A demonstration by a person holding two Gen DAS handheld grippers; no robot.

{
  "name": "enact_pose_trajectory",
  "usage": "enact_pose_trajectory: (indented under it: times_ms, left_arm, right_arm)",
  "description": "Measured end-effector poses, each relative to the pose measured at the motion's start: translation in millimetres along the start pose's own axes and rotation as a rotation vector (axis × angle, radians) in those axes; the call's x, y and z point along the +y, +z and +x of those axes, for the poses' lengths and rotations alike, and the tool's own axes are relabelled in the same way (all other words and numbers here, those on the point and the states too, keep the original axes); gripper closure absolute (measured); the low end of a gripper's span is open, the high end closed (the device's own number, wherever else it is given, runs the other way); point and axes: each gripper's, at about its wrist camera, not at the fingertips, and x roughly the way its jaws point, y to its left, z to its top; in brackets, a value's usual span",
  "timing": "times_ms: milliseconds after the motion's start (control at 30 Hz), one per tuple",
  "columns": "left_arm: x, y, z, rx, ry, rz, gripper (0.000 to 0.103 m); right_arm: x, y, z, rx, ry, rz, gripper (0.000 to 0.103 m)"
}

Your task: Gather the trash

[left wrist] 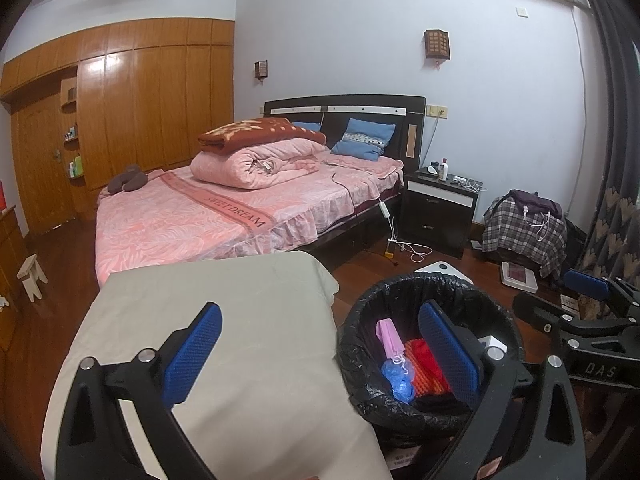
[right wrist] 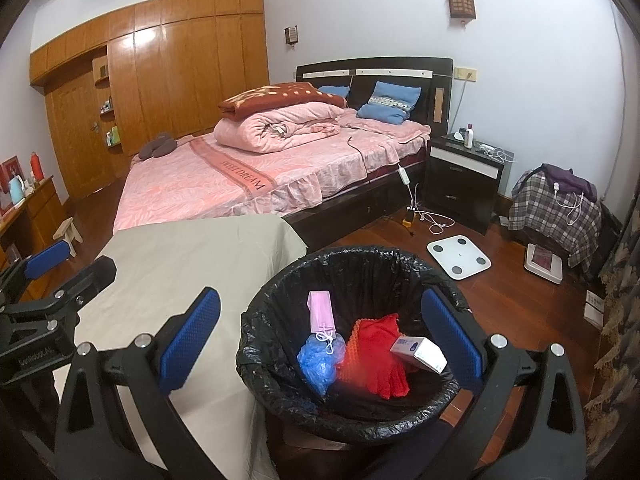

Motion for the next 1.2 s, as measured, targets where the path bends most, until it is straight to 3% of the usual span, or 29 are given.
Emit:
enact_pose_trajectory:
  times_ms: [1200]
  left_arm:
    - [10.1,8.8,-2.6,-0.005,0.014,-0.003,0.006]
  right_arm:
    - [-0.5,8.9,-4.9,-0.001,0.01,0.007,0.005]
